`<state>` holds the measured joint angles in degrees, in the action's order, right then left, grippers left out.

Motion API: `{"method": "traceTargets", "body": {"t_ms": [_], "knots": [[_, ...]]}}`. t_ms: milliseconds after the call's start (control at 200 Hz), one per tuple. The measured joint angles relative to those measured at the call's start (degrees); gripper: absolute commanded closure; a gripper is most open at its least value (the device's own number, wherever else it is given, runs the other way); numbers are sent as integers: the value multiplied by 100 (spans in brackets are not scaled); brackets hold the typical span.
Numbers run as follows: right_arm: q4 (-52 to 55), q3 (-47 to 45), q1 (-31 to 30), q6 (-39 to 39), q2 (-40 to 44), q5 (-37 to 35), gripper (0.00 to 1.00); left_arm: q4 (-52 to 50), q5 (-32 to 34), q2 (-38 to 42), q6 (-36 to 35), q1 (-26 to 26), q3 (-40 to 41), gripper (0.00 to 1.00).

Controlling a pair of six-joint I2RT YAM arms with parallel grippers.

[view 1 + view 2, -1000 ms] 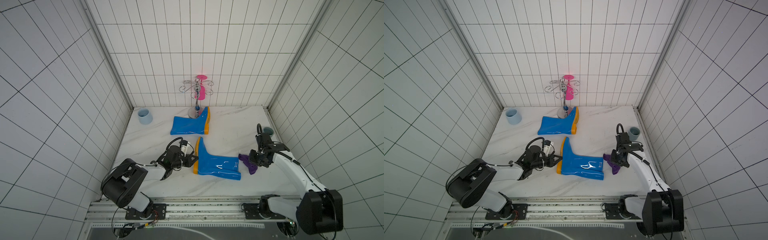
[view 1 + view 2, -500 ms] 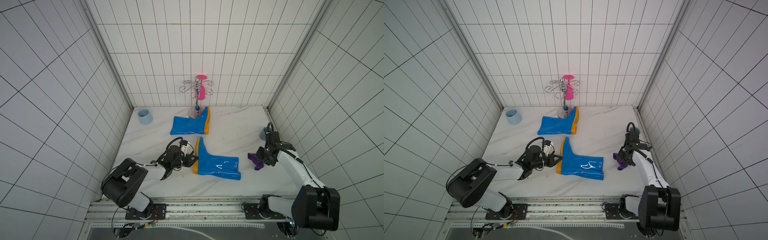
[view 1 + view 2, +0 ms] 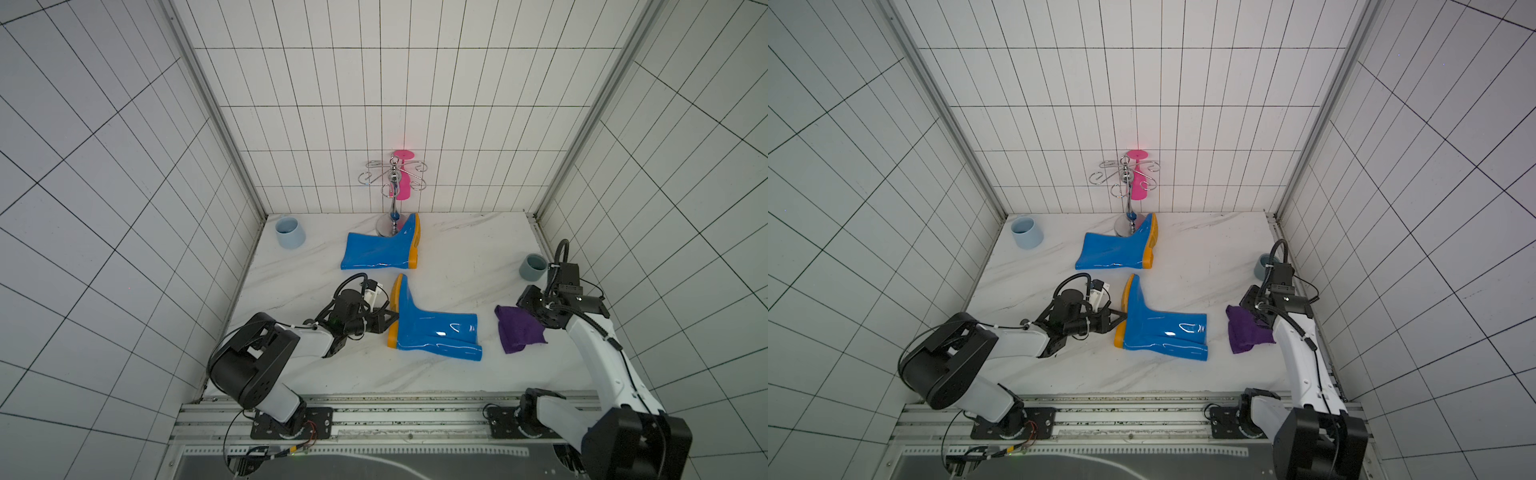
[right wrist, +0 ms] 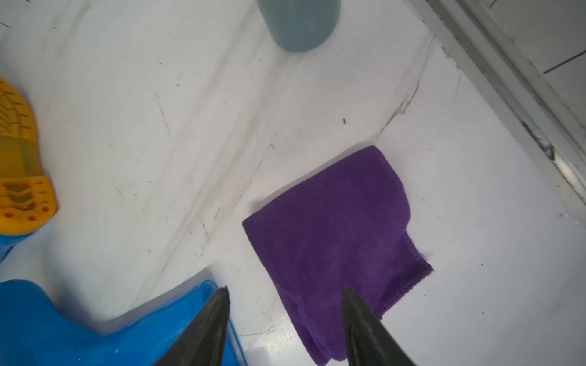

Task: Wipe the rubber boots with a cloth
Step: Place the cleaning item at the center of the board, then adjust the rubber boot at the center of the board.

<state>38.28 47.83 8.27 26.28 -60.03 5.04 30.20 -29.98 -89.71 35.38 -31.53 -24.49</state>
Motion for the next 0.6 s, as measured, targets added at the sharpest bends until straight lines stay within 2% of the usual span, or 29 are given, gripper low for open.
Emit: {"method": "traceTargets", "body": {"t_ms": [130, 250, 475, 600], "knots": [[-400, -247, -70, 85, 498, 695, 45, 59, 9, 2, 79, 9, 37, 86], [-654, -920, -575, 337, 831, 1064, 45, 90, 94, 72, 179, 9, 118, 86], [-1073, -1875, -1934, 1056, 894, 1235, 43, 114, 306, 249, 380, 4, 267, 86], [-1246, -2105, -2155, 1279, 931, 1250, 42, 120, 442, 304, 474, -20, 315, 87]]}}
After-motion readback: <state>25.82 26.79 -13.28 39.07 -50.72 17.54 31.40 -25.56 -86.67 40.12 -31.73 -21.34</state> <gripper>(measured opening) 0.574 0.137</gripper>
